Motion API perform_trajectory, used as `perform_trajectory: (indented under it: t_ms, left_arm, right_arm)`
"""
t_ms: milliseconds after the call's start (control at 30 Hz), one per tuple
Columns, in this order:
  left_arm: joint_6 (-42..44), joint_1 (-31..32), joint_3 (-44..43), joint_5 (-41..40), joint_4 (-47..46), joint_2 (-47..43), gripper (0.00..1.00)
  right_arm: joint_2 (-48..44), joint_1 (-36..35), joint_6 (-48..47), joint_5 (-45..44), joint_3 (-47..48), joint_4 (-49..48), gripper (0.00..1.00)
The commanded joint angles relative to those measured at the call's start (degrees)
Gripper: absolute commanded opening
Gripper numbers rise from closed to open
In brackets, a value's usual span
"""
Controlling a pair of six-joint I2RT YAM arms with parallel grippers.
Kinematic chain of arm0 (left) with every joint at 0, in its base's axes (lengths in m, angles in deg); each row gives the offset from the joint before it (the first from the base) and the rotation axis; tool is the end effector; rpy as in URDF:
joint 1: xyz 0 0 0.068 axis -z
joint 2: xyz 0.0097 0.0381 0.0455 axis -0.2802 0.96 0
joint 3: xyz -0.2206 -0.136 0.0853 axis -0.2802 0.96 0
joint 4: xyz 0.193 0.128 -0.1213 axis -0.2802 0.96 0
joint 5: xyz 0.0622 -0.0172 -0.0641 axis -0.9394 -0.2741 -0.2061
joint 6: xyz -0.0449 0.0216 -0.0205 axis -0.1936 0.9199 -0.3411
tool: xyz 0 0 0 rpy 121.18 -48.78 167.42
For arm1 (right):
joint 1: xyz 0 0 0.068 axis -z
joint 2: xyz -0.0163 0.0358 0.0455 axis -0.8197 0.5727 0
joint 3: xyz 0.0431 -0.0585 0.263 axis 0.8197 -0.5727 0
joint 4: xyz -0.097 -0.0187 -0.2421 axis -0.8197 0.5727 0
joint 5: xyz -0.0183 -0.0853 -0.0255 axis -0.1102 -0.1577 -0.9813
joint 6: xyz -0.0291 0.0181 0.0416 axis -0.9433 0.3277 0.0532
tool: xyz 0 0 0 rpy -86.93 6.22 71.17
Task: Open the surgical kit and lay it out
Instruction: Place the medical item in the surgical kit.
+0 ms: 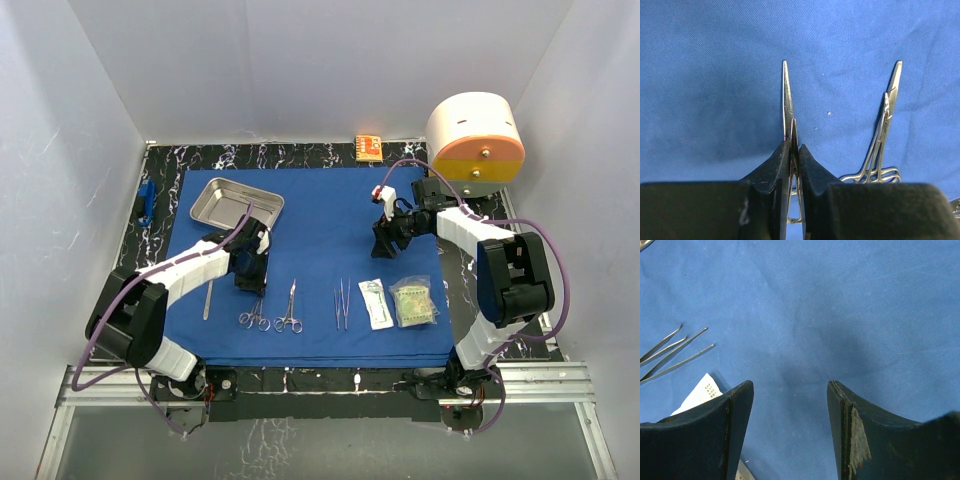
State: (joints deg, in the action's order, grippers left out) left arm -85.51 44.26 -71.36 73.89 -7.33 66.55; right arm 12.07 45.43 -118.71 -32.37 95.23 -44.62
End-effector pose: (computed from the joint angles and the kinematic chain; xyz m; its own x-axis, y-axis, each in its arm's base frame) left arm 0.2406 -0.1310 0.1744 -0.9261 0.1116 -0.3604 0.1942 0.9600 -0.2017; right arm 0.3208 0.0784 0.1865 -0.5084 -0.5013 -0.7001 -0.8324 0.4942 0.2506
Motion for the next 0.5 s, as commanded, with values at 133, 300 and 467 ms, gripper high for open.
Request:
perform_trajectory:
  t_ms: [133, 300, 467]
  left_arm:
    - [-2.04, 0.13, -1.87, -0.79, 1.18, 1.08, 0.01]
    - [-2.26, 0.11, -1.75, -0.95, 1.3, 0.86, 0.03]
    - [-2.27, 0.14, -1.34, -0.82, 1.13, 0.66, 0.06]
  right_arm:
    - [0.06, 0.14, -0.82, 0.89, 1.43, -0.72, 0.58]
    - [0.13, 0.18, -0.79, 0.84, 1.43, -0.68, 0.58]
    - [0.37, 0.14, -0.85, 0.91, 1.6, -0.49, 0.58]
